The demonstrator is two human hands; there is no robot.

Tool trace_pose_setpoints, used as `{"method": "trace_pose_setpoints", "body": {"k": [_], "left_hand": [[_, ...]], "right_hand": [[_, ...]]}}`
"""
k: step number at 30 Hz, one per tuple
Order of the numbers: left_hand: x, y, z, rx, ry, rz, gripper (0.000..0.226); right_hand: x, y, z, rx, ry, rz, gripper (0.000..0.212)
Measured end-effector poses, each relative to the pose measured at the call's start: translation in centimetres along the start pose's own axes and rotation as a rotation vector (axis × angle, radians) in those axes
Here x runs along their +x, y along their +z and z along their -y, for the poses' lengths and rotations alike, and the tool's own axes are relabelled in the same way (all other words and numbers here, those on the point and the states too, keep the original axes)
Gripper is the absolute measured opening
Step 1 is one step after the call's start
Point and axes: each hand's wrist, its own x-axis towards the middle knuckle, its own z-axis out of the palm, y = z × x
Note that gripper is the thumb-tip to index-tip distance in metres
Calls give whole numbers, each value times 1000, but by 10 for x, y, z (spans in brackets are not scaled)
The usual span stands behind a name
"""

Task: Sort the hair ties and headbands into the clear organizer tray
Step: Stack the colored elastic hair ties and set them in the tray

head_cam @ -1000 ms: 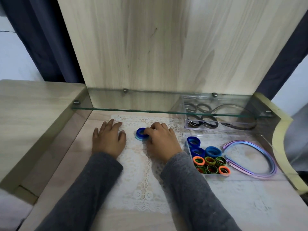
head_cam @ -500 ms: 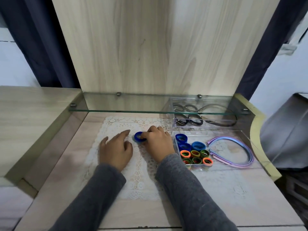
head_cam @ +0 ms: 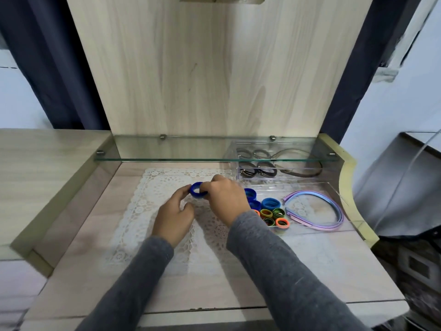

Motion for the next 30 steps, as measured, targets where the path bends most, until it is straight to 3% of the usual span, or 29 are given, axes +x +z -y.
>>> {"method": "trace_pose_setpoints", "body": {"k": [11, 20, 23, 26, 30], "left_hand": [[-5, 50, -50, -101, 115, 120, 54], [-4, 92, -63, -8, 200, 228, 52], [2, 98, -52, 112, 269, 269, 49], [9, 102, -42, 79, 297, 345, 46], [19, 101, -30, 159, 356, 355, 56]], "right_hand": [[-21, -48, -70, -159, -5, -126, 25], [-49, -53, -125, -298, 83, -248, 19], [-57, -48, -139, -310, 100, -213, 19], [-61, -46, -148, -270, 115, -147, 18], [-61, -40, -158, -248, 152, -30, 26]]}}
